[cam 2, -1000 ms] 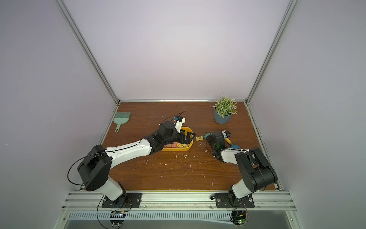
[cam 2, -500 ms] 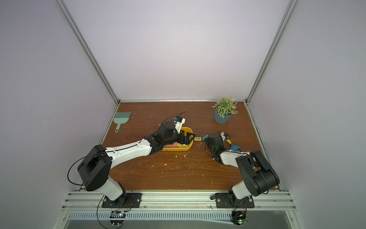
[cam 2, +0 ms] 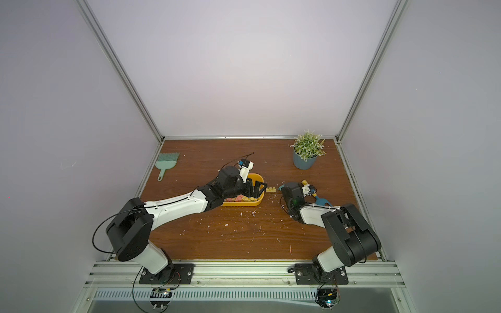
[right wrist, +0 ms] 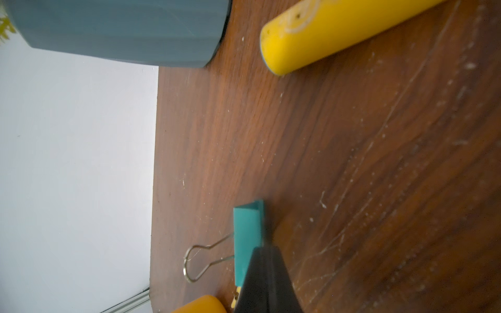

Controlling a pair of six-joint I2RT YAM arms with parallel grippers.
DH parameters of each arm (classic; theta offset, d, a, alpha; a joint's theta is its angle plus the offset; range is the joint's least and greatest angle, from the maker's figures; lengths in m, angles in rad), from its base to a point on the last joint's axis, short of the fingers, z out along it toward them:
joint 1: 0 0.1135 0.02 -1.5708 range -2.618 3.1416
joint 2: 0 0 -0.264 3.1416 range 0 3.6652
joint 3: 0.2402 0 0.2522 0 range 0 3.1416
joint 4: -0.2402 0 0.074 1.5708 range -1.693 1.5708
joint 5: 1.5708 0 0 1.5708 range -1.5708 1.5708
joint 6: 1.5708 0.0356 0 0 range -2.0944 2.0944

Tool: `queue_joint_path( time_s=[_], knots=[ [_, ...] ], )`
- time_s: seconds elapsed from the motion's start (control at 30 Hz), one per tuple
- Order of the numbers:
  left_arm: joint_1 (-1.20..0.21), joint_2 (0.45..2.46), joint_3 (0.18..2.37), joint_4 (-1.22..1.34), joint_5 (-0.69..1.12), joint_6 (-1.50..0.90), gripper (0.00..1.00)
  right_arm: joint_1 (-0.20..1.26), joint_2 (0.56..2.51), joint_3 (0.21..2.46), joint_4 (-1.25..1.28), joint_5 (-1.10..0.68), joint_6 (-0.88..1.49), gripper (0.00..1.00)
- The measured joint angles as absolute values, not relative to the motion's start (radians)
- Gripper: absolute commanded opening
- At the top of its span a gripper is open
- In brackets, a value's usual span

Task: Take out the binder clips from the storage box
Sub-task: Place the binder clip at the center of the board, then pick up the binder clip from the storage box.

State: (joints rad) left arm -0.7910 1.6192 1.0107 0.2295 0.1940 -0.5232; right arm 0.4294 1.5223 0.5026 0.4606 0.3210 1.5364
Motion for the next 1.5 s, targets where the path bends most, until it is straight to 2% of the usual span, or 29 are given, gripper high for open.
queue_joint_path(
  time_s=[0.47,0.9,1.17,1.4,1.5],
  knots=[
    [-0.791,1.618,1.011,0.221,0.189,-0.52,1.0,0.451,1.526,0.489,0.428,0.283,1.544,0.21],
    [-0.791,1.618,1.011,0.22,0.189,-0.516,1.0,0.451,1.458,0.443,0.413,0.154,1.436,0.23],
    [-0.791,1.618,1.01,0.219,0.187,-0.515,1.0,0.451,1.326,0.371,0.35,0.151,1.396,0.25],
    [-0.789,1.566,0.964,0.215,0.127,-0.505,1.0,0.451,1.161,0.407,0.269,0.141,1.142,0.27],
    [-0.782,1.524,0.928,0.221,0.089,-0.506,1.0,0.451,1.156,0.484,0.253,0.071,0.996,0.27]
  ],
)
